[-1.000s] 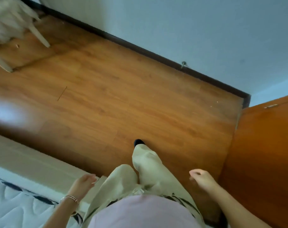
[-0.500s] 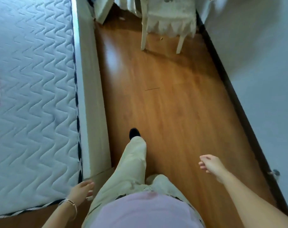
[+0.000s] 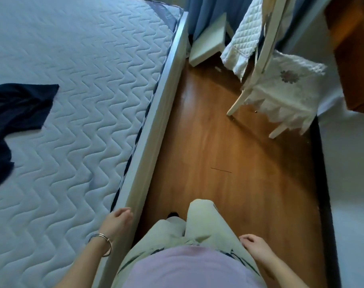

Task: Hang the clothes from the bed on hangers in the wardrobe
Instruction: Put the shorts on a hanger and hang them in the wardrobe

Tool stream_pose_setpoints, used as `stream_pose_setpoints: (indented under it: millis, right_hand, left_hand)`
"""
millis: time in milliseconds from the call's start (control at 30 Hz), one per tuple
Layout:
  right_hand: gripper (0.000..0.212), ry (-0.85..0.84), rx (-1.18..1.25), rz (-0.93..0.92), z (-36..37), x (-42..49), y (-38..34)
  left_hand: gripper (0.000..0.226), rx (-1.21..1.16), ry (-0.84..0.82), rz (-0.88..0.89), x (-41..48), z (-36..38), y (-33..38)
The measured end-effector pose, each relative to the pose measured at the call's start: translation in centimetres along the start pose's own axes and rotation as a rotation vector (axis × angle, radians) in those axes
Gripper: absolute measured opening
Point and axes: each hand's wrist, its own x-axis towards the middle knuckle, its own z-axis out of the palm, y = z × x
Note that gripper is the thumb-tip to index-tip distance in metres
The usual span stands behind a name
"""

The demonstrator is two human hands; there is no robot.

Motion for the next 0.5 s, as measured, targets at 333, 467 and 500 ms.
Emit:
stream_pose_setpoints:
  millis: [333,467,500]
  right_hand:
    - [0.018,-0.016,-0.288,-0.068,-13.6,12.6,-16.4]
    - [0.014,0.006,-0.3,-0.176,-17.9,16.3,-26.4]
    - [0.014,-0.002,-0.34,-0.202,-18.6,17.3,-29.2]
  left_hand:
    - [0.036,-0.205,0.192,-0.515,4.1,5.9,1.5]
    - [0.015,-0.409,0.238,-0.429,2.7,8.4,7.4]
    - [0.011,-0.461,0.296,-0.376,2.6,8.4,8.6]
